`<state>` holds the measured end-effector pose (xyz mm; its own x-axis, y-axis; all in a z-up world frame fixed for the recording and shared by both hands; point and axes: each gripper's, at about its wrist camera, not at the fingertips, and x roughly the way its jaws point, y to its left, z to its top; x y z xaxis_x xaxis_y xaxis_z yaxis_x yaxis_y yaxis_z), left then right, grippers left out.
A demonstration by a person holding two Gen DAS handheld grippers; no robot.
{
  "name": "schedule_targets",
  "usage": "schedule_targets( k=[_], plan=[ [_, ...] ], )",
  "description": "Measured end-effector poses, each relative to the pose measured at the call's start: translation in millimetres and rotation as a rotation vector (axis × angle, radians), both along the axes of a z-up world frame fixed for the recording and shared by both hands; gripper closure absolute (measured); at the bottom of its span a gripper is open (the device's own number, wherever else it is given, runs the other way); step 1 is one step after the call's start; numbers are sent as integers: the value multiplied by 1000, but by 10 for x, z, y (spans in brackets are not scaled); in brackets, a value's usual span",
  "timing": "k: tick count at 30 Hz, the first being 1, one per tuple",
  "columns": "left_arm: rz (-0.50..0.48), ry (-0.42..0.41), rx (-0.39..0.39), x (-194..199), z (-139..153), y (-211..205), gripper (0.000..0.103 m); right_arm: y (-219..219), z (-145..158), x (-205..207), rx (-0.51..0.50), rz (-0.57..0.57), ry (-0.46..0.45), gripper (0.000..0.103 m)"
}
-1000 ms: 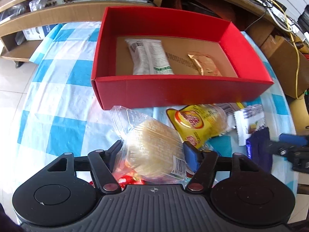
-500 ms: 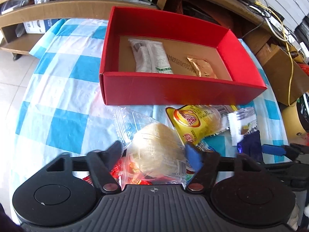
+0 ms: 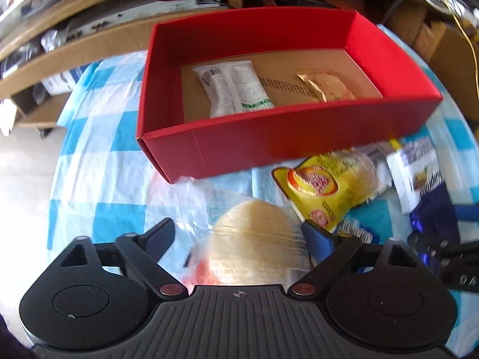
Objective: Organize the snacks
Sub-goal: 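Grasp the clear-wrapped round cake with the left tool while the right tool grasps the purple bar, then carry the round cake and purple bar over the red box with both tools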
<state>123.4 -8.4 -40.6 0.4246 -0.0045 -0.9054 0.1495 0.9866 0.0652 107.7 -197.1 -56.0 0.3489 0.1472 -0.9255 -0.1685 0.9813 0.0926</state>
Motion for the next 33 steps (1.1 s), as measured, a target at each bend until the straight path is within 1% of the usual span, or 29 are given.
schedule_targets(
  k=[2,4,7,9,11,14,18,29,33],
  plan=[
    [-27,17,6,-27,6,-22,25,14,23,-17,2,5,-5,32],
    [-37,15,20,-71,23,-12,27,17,70,-30,12,8,-18,33],
    [-33,19,5,-95,47,15,31,-13,171,-57,34,0,-43,34],
    [-22,27,-22,-99,60,48,34,-34,227,-71,46,-7,-56,34],
    [-11,30,-53,-98,81,79,34,-49,261,-86,56,-13,-65,34],
    [1,15,-77,-135,147,100,35,-70,294,-102,67,-20,-76,34],
    [-4,-4,-115,-181,231,86,35,-86,349,-105,81,-25,-89,34],
    [-36,-36,-130,-232,342,-32,35,-52,462,-74,95,-24,-127,34],
    [-44,-44,-125,-236,357,-62,35,-19,481,-69,94,-14,-134,34]
  ],
)
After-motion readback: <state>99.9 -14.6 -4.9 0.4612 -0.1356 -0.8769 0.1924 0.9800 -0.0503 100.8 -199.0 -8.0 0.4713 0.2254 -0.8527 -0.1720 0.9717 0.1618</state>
